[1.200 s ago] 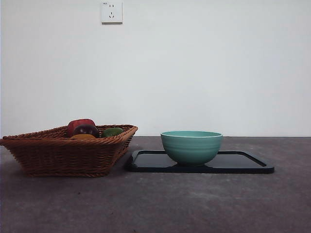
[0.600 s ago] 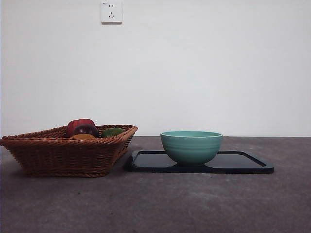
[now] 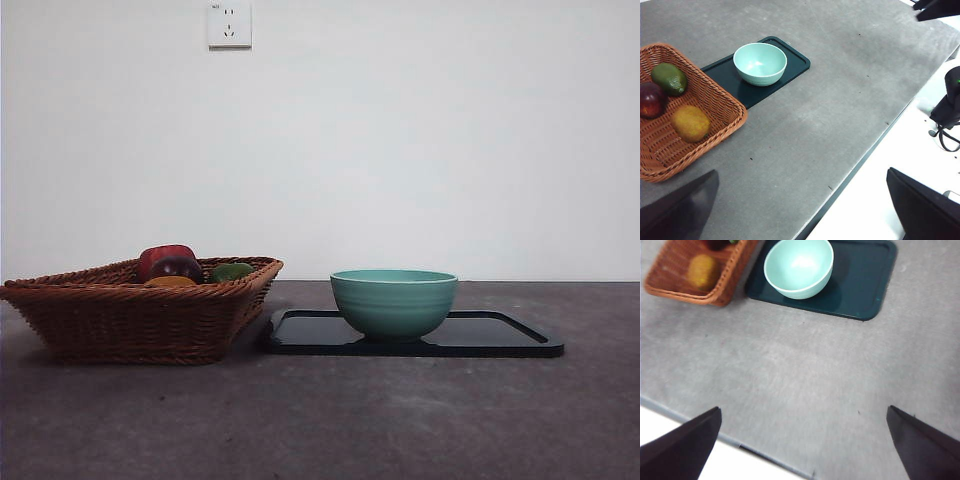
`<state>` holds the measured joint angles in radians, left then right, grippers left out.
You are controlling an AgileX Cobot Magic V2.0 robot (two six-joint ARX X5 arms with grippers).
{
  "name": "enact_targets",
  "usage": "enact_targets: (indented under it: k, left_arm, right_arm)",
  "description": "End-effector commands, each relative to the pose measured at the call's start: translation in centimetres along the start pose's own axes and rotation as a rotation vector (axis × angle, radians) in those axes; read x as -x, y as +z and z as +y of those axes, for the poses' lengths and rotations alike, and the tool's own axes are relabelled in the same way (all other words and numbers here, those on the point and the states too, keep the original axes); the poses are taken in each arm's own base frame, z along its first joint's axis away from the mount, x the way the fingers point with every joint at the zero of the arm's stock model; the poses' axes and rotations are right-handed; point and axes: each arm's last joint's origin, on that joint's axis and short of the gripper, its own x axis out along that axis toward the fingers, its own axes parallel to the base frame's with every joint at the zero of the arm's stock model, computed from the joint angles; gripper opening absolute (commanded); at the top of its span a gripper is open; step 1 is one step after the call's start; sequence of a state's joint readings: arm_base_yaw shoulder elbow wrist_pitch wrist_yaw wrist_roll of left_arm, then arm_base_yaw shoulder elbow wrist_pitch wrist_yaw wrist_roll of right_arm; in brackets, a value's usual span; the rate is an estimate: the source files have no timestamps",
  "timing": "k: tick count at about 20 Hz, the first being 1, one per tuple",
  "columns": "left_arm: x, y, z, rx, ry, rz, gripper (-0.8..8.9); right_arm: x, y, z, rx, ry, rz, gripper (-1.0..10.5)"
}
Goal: Pick up the wifruite, put it on the bowl, pick up the plate, put it on desk
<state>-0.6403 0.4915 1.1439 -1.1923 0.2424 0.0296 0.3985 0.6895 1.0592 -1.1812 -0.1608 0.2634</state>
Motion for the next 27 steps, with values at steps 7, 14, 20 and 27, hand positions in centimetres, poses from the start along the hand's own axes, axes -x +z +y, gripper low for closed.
enact_targets:
  k: [7,14,20,27]
  left_arm:
    - [0.2,0.3,-0.1,-0.021,-0.011,-0.018,6.56]
    - [0.2,0.3,-0.1,-0.022,-0.011,-0.019,6.57]
    - [0.2,0.3,-0.1,-0.022,-0.011,-0.019,6.57]
    - [0.2,0.3,-0.1,-0.022,-0.011,-0.021,6.57]
  right_arm:
    - [-11.9,6.1,-0.2,-0.051,-0.052,0.217,5.6]
    - [-22.0,9.0,-1.5,-0.102,-0.068,0.416,5.6]
    - [-25.8,13.0,-1.5,-0.111,-0.047,0.403,5.6]
    - [-28.8,16.3,-2.3,-0.131,-0.054,0.371,5.5]
